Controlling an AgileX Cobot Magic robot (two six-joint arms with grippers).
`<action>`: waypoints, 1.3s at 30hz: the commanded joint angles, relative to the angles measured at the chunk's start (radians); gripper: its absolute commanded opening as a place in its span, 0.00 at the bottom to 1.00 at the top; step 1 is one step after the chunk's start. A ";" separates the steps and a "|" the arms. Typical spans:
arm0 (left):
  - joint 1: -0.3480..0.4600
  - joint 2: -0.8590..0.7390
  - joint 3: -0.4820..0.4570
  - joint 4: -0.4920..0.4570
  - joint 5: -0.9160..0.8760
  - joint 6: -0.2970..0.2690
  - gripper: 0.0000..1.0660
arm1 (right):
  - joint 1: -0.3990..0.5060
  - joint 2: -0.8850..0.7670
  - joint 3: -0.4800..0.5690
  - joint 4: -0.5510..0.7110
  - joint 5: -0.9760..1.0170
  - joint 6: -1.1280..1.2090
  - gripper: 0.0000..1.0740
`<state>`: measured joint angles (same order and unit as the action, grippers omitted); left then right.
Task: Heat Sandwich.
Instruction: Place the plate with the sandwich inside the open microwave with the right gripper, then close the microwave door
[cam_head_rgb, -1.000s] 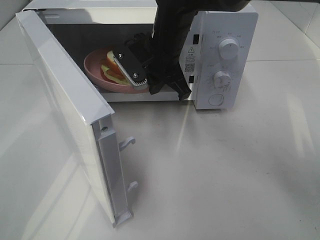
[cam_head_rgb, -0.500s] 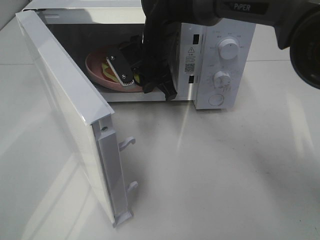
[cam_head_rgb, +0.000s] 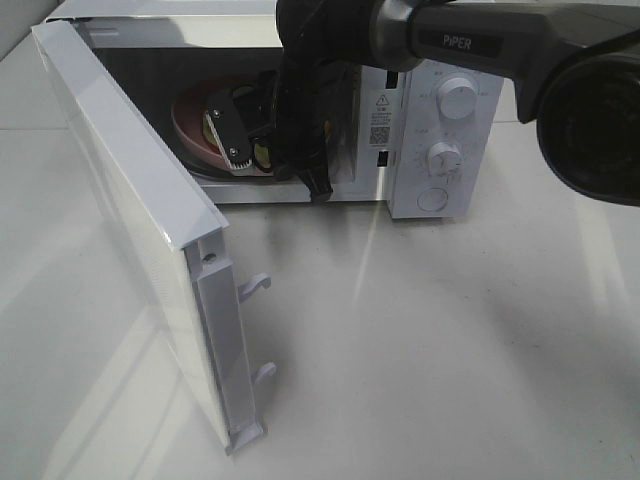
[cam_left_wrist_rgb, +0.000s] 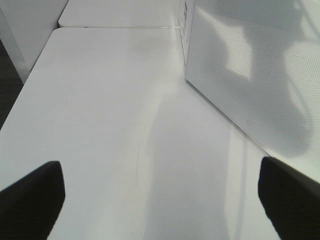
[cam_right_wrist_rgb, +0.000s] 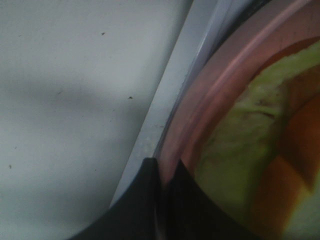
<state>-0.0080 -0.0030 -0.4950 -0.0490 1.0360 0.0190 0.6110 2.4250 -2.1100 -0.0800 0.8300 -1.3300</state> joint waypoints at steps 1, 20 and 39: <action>0.005 -0.027 0.002 -0.003 -0.008 -0.001 0.95 | -0.006 0.011 -0.010 -0.003 -0.050 0.055 0.01; 0.005 -0.027 0.002 -0.003 -0.008 -0.001 0.95 | -0.016 0.018 -0.010 -0.009 -0.060 0.238 0.67; 0.005 -0.027 0.002 -0.003 -0.008 -0.001 0.95 | -0.014 -0.212 0.336 0.008 -0.256 0.338 0.76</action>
<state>-0.0080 -0.0030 -0.4950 -0.0490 1.0360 0.0190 0.6000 2.2490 -1.8100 -0.0810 0.6030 -0.9960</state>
